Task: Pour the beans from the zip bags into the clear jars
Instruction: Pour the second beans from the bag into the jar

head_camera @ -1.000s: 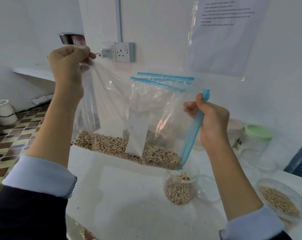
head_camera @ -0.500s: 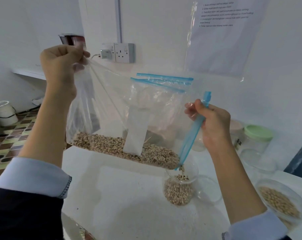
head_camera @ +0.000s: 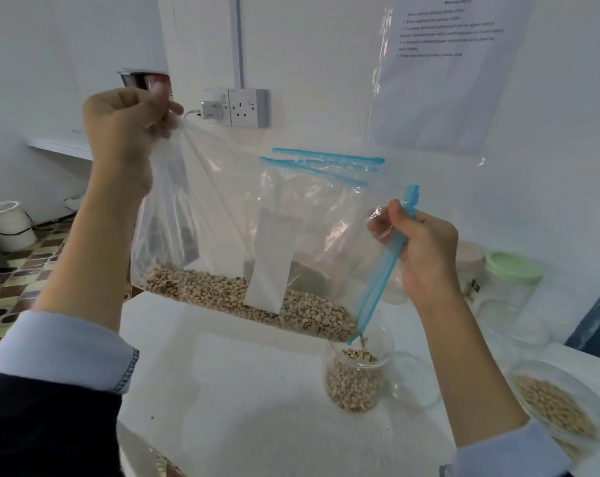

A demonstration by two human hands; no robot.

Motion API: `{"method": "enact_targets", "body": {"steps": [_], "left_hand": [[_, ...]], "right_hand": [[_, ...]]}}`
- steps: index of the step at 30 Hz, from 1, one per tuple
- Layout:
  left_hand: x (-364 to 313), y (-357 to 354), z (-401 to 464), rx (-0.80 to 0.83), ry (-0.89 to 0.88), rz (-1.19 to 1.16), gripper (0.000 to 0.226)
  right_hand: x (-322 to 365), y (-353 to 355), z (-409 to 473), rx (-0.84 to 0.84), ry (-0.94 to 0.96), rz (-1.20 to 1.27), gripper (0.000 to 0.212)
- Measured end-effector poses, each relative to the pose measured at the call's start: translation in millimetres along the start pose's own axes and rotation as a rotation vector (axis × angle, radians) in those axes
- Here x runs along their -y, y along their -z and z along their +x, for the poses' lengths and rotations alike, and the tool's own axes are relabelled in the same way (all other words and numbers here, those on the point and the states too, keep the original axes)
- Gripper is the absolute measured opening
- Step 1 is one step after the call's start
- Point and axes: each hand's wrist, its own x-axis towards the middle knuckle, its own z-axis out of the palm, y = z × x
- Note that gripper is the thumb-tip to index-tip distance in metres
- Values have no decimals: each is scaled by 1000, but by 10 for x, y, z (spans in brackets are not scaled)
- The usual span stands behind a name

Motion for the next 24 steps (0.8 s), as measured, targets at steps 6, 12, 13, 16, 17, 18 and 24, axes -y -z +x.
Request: {"method": "enact_targets", "body": {"steps": [6,12,13,16,17,18,24], "left_hand": [[1,-7,-8,-19,3,-20,41],[20,-20,-1,-25,3,-30,41],[19,-17,3,-29,-1,-34,41],[3,-22,4,-19,5,-32,41],[0,-21,8,-29,3,-33,41],[-3,-16,17,-40,-2,-37,42],[12,19,27,-43,-19,-43,40]], "right_hand": [[0,0,29,-26,-8,60,18],[-7,23,4,-47,-8,61,18],[-12,27,5,-48,-9,63,18],[-12,40,10,-50,-8,40,18],[-10,38,8,-47,-9,31,18],[-13,35,8,-50,-8,26,18],[-5,2,-18,-58,-11,15,17]]}}
